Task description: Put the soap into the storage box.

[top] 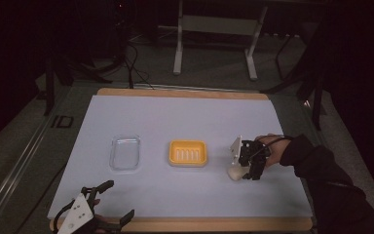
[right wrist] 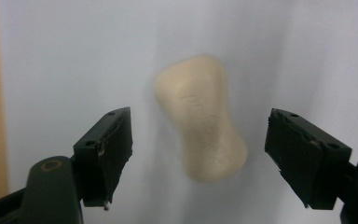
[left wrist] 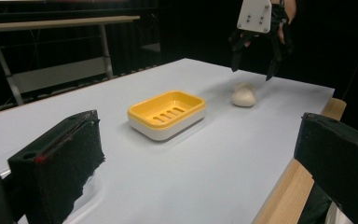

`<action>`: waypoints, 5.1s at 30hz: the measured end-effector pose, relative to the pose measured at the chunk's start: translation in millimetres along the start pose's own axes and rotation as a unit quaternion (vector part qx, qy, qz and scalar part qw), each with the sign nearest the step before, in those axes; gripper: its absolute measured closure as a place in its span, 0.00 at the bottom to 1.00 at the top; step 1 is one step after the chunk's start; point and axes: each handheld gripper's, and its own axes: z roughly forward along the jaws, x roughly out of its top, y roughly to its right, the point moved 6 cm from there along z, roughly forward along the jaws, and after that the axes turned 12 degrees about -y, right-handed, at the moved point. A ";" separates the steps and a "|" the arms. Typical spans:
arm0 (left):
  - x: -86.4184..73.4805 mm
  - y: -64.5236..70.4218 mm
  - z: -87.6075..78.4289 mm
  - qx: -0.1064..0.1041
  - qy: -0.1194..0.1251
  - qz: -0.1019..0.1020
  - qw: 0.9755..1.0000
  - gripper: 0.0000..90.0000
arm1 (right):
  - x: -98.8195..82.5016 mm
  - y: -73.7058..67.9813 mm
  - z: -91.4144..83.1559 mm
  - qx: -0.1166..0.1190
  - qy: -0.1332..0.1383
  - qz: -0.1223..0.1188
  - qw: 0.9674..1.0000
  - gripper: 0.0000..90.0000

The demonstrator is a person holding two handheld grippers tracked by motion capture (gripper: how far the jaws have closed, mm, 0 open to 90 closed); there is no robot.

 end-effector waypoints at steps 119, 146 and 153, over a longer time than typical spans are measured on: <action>12.9 0.6 28.8 -0.047 -0.002 0.011 0.999 0.01 | 20.0 35.5 -50.1 0.033 0.061 0.080 0.994 0.55; 12.8 0.9 28.4 -0.048 -0.002 0.012 0.999 0.01 | 68.9 55.1 -67.8 0.016 0.113 0.048 0.992 0.55; 12.8 0.9 28.0 -0.048 -0.002 0.012 0.999 0.01 | 80.7 57.2 -69.2 0.015 0.124 0.041 0.991 0.55</action>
